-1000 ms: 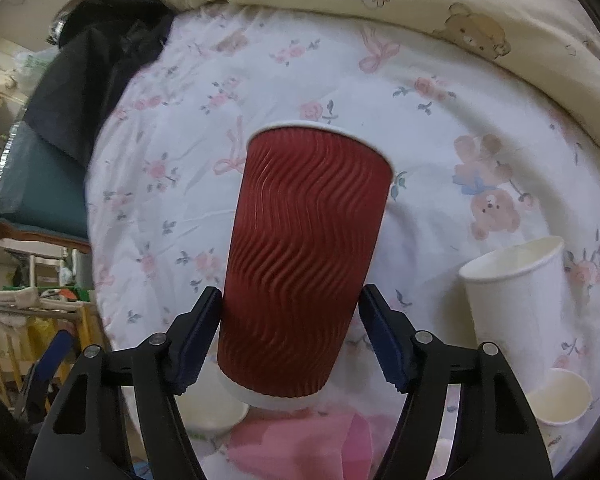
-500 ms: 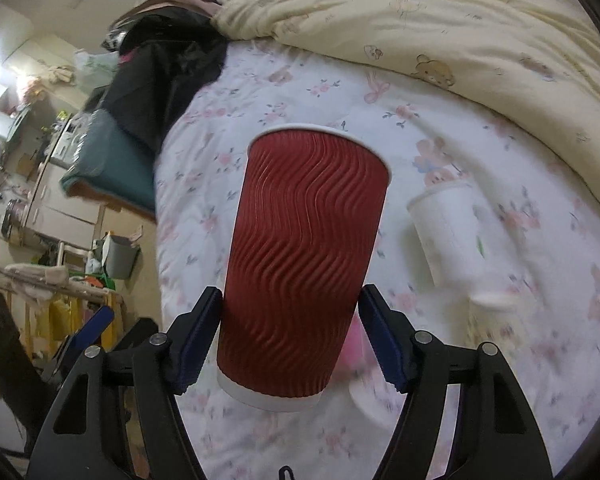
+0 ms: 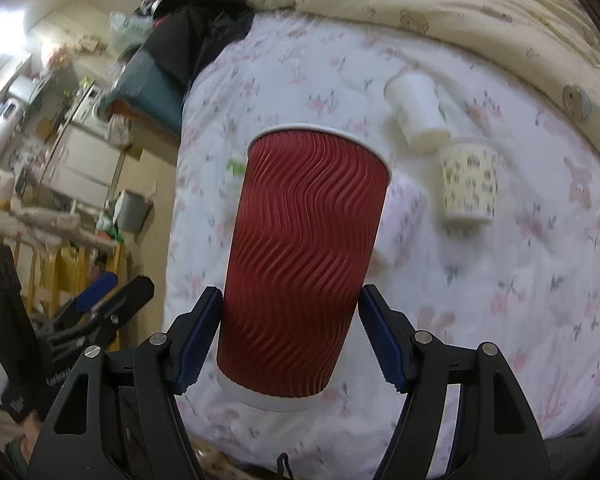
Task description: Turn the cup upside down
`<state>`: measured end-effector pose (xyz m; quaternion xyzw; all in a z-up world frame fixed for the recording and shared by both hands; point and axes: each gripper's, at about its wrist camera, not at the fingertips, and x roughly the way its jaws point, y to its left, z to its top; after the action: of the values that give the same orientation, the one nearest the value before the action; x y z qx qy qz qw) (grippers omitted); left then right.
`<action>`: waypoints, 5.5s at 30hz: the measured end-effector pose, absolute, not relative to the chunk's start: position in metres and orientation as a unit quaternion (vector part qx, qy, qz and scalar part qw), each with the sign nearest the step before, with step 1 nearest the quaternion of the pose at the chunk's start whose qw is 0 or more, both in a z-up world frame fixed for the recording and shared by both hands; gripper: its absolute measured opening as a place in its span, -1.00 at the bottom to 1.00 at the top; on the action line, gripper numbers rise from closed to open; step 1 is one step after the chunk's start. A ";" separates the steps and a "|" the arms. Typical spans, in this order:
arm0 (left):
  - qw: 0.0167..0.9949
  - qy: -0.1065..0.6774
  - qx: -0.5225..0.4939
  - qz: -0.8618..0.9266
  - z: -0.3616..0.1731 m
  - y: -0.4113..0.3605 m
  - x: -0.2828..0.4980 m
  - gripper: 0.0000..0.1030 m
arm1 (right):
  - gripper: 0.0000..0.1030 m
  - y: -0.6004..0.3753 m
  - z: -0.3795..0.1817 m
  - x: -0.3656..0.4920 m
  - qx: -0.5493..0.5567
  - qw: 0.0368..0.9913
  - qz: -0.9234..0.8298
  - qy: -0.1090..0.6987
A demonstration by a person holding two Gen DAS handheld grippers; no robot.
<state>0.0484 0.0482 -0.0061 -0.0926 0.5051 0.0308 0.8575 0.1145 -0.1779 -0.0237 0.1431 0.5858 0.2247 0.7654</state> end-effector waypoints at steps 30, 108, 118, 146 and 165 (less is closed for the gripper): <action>0.832 0.540 -0.111 0.057 -0.053 0.050 0.025 1.00 | 0.46 -0.145 -0.119 0.085 0.057 0.717 0.267 0.641; 0.740 0.672 -0.039 0.023 -0.125 -0.090 0.048 0.42 | 0.83 -0.288 -0.027 0.064 0.193 0.856 0.074 0.474; 0.753 0.657 -0.033 -0.003 -0.116 -0.091 0.046 0.23 | 0.82 -0.279 -0.026 0.065 0.164 0.862 0.073 0.474; 0.822 0.562 -0.087 -0.020 -0.044 0.008 0.029 0.23 | 0.83 -0.236 -0.027 0.057 0.078 0.873 0.110 0.468; 0.826 0.555 -0.087 -0.050 -0.043 -0.001 0.031 0.23 | 0.83 -0.240 -0.010 0.078 0.101 0.880 0.144 0.441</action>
<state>0.0305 -0.0013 -0.0431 -0.0874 0.5553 -0.0499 0.8255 0.0782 -0.2404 -0.0099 0.1009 0.4409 0.1438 0.8802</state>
